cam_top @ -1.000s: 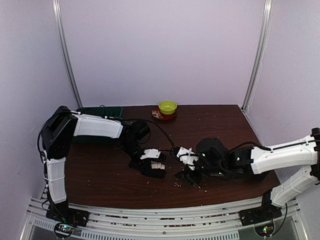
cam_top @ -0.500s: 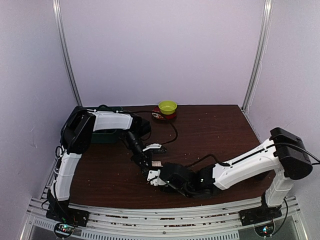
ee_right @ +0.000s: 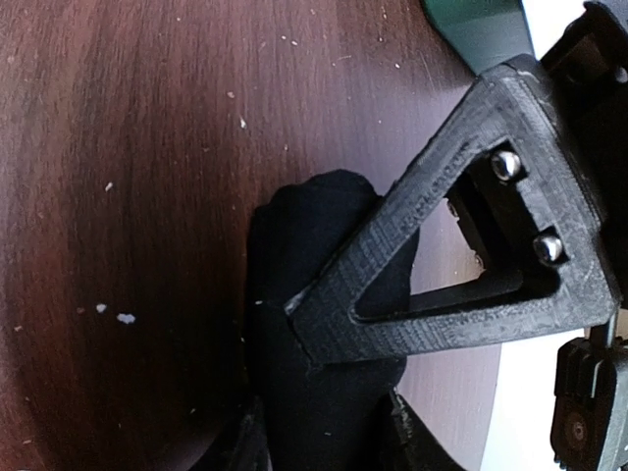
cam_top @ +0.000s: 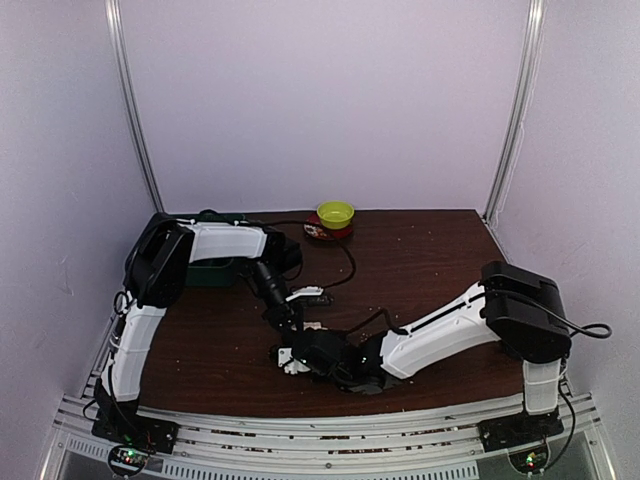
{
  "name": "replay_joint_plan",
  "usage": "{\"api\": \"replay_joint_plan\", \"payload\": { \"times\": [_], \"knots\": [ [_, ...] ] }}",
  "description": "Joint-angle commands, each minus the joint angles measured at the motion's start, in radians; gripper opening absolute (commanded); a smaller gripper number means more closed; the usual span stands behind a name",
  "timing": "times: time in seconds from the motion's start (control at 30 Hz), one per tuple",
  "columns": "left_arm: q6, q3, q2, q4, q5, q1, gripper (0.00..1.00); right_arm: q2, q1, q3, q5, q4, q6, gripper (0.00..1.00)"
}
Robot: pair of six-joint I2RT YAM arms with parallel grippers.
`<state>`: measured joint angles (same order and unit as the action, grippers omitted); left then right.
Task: Roll the underwear
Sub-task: Roll the underwear at the center of the board.
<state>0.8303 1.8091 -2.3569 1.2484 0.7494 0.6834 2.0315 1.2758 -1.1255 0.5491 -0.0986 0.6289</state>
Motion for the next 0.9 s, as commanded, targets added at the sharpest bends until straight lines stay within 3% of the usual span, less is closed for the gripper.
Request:
{"api": "replay_joint_plan", "payload": {
  "times": [0.0,0.27,0.37,0.43,0.53,0.87],
  "knots": [
    [0.000,-0.010,-0.056,0.028,-0.090,0.001,0.07,0.037,-0.027,-0.031,-0.001,0.023,0.018,0.35],
    [0.002,-0.036,0.026,-0.018,-0.118,0.001,0.16,0.084,-0.051,-0.077,-0.055,0.107,-0.011,0.13],
    [0.014,-0.057,0.060,-0.028,-0.118,0.001,0.35,0.076,-0.055,-0.076,-0.090,0.123,-0.021,0.10],
    [0.022,-0.075,0.084,-0.040,-0.120,0.002,0.55,0.069,-0.058,-0.075,-0.112,0.133,-0.027,0.10],
    [0.033,-0.092,0.117,-0.056,-0.123,0.001,0.73,0.068,-0.064,-0.083,-0.132,0.151,-0.032,0.09],
    [0.004,-0.113,0.308,-0.190,-0.194,-0.009,0.98,0.057,-0.073,-0.097,-0.149,0.171,-0.032,0.08]
  ]
}}
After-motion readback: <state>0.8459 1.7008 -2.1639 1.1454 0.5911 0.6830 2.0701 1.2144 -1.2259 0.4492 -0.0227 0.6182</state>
